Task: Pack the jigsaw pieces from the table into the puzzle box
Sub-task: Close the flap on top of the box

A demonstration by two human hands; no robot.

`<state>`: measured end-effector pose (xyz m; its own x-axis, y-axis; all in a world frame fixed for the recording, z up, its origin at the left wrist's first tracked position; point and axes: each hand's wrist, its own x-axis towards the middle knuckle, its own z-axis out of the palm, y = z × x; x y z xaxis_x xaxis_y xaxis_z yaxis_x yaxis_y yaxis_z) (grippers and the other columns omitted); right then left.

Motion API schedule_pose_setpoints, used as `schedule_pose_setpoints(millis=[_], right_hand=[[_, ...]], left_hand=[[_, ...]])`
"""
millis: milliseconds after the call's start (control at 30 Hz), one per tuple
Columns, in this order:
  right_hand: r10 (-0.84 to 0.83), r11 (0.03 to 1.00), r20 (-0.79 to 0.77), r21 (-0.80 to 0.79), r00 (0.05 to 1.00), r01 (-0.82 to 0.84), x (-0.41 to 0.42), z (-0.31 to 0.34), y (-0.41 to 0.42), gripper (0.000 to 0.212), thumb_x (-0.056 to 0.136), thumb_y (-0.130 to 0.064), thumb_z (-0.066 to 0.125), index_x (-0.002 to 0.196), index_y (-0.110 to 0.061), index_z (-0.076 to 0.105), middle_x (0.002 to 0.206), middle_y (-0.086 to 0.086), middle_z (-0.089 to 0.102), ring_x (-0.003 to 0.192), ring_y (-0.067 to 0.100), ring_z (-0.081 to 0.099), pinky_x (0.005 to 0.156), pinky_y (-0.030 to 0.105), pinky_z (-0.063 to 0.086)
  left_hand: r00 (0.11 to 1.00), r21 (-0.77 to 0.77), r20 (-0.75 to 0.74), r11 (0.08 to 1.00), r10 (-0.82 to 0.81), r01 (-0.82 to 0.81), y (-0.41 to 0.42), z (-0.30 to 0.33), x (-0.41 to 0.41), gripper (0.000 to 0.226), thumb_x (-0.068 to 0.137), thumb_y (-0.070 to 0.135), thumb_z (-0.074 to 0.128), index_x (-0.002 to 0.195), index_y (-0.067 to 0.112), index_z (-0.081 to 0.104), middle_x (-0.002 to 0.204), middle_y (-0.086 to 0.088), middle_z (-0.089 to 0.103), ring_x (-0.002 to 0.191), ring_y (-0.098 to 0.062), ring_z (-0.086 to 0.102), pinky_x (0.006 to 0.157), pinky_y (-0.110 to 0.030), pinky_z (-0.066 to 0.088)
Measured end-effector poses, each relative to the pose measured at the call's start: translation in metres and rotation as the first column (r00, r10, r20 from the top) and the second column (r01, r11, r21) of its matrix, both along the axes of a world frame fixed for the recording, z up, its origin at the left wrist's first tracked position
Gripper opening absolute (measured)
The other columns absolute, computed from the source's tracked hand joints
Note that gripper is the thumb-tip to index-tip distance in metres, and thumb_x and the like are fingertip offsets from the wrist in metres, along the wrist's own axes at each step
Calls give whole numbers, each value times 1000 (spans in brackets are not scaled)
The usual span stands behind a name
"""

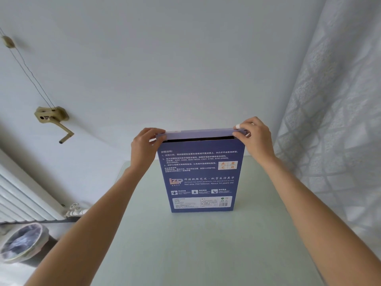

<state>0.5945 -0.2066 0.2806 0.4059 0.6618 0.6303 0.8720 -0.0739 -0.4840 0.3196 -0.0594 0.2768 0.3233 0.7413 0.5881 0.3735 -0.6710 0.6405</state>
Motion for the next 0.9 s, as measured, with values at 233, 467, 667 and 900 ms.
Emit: schedule_pose_setpoints(millis=[233,467,667,900], right_hand=[[-147,989,186,32,971,143,-12,-5,-7,7,79,-19,71,84,-16,74,92,0,67,69,25,60,70,33,40],[-36,999,-24,26,999,37,-4,-9,-14,13,81,-8,68,92,-11,73,97,5,61,74,13,55,67,28,45],[59,998,-128,32,990,-55,2,-2,-19,14,76,-3,73,89,-8,73,94,8,61,65,10,57,64,17,46],[138,978,-196,-127,971,-165,6,12,-26,15,73,-3,75,86,-8,73,96,5,59,62,6,55,63,7,38]], left_hand=[[985,170,-168,985,31,-2,7,3,-6,9,84,19,67,91,15,71,98,1,66,79,-18,66,70,-34,53],[988,153,-153,988,10,14,4,-4,-10,9,85,21,67,91,17,72,98,5,65,69,-14,66,67,-35,56],[990,203,-134,977,-37,64,-4,-9,-17,12,88,17,63,94,13,71,101,0,64,70,-18,66,62,-31,54],[850,551,-426,834,311,-29,-20,-8,-6,35,85,47,48,95,16,62,128,2,56,120,-29,39,90,-43,44]])
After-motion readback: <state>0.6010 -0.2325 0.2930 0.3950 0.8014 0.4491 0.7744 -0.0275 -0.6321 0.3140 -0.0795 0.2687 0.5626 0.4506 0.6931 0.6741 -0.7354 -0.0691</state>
